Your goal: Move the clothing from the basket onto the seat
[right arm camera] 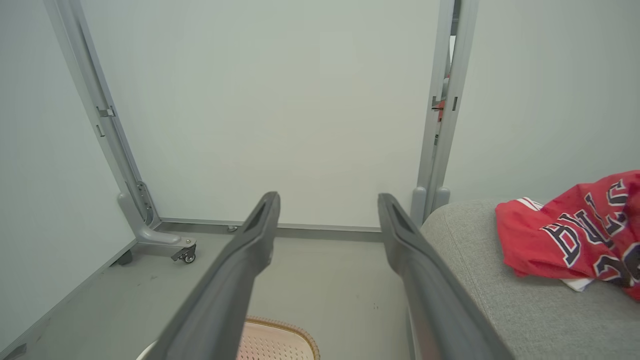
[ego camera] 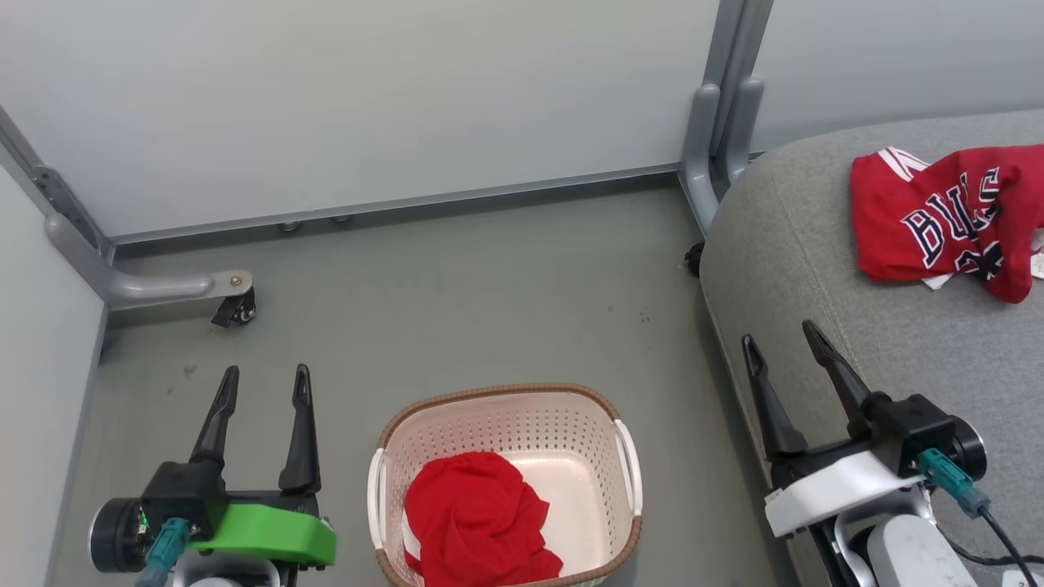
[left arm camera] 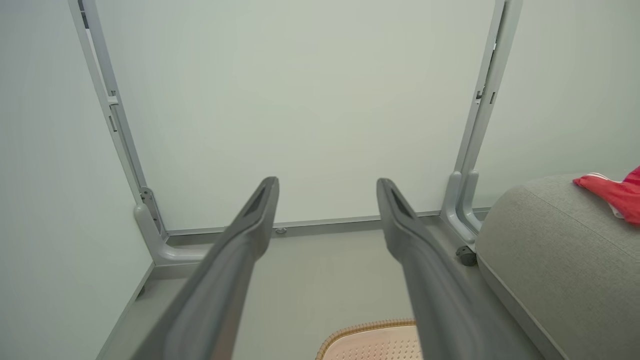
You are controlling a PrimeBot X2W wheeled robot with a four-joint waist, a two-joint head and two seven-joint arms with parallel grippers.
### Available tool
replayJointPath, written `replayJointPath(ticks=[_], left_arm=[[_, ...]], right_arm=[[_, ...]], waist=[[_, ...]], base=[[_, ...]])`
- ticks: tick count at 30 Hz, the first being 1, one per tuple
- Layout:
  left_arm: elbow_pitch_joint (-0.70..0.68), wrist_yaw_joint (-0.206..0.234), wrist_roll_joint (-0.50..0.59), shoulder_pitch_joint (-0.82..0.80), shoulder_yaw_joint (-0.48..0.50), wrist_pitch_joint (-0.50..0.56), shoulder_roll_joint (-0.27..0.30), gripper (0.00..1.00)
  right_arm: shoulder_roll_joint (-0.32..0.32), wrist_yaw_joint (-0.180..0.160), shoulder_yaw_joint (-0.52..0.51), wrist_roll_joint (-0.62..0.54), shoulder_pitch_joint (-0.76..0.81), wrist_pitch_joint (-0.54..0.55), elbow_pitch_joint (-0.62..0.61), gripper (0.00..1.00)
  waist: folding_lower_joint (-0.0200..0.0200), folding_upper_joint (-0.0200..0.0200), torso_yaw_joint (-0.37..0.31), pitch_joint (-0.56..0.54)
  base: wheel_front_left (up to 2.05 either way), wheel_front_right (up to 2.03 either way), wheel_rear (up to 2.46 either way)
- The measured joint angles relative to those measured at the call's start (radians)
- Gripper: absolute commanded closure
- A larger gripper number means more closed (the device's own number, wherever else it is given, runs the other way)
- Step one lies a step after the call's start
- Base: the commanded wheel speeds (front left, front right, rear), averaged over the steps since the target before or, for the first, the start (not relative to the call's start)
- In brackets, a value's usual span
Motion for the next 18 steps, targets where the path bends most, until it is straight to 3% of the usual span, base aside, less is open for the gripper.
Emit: replayJointPath(ticks=[18], left_arm=[[-0.010, -0.026, 0.017, 0.007, -0.014, 0.000, -0.017, 0.00]], right_arm=[[0.012, 0.000, -0.040, -0.006, 0.077, 0.000, -0.036, 0.00]], waist=[[0.0000, 0.0000, -0.005, -0.010]], base=[[0.00, 0.00, 0.00]])
